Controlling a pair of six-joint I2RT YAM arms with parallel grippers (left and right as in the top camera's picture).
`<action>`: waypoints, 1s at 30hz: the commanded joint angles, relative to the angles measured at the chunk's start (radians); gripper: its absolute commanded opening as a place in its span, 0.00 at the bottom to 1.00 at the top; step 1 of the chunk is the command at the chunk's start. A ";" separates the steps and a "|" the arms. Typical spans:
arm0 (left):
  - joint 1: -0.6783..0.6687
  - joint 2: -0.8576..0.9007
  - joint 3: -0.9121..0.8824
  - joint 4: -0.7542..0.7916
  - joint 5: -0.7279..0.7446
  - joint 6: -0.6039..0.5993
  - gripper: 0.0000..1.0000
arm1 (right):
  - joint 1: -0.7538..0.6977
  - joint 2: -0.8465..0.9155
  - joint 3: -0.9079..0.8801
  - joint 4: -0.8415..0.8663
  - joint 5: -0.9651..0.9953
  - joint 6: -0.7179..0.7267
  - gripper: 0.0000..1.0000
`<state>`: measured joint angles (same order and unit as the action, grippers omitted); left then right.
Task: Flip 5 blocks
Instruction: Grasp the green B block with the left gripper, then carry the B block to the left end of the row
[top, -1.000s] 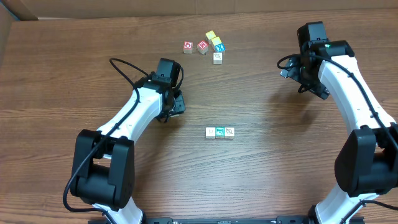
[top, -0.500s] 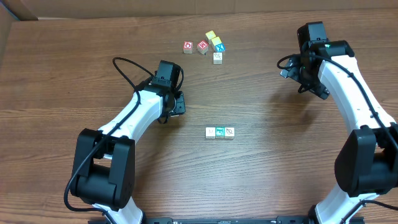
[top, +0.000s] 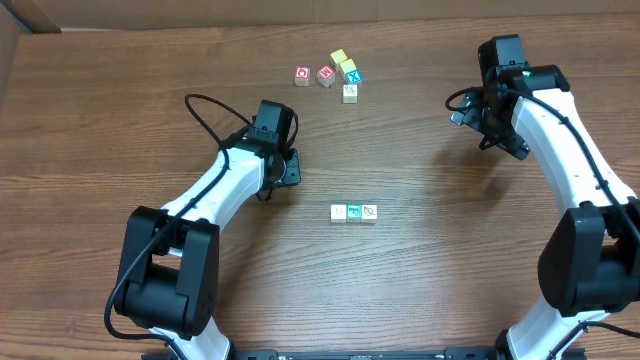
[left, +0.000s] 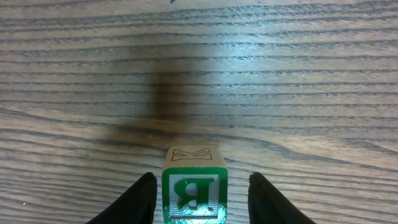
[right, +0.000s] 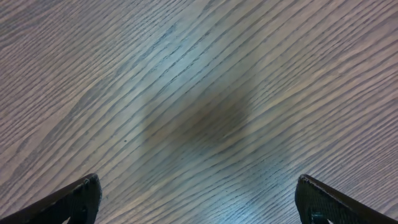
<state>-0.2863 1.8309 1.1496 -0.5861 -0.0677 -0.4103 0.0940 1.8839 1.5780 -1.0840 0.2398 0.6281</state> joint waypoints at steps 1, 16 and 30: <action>-0.005 0.010 -0.010 0.004 -0.009 0.022 0.38 | 0.002 -0.023 0.005 0.006 0.005 0.000 1.00; -0.004 0.042 -0.016 0.004 -0.010 0.022 0.35 | 0.002 -0.023 0.005 0.006 0.005 0.000 1.00; -0.002 0.039 0.013 -0.037 -0.010 0.022 0.39 | 0.002 -0.023 0.005 0.006 0.005 0.000 1.00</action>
<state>-0.2863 1.8591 1.1435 -0.6109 -0.0677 -0.4072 0.0940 1.8839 1.5780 -1.0836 0.2398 0.6277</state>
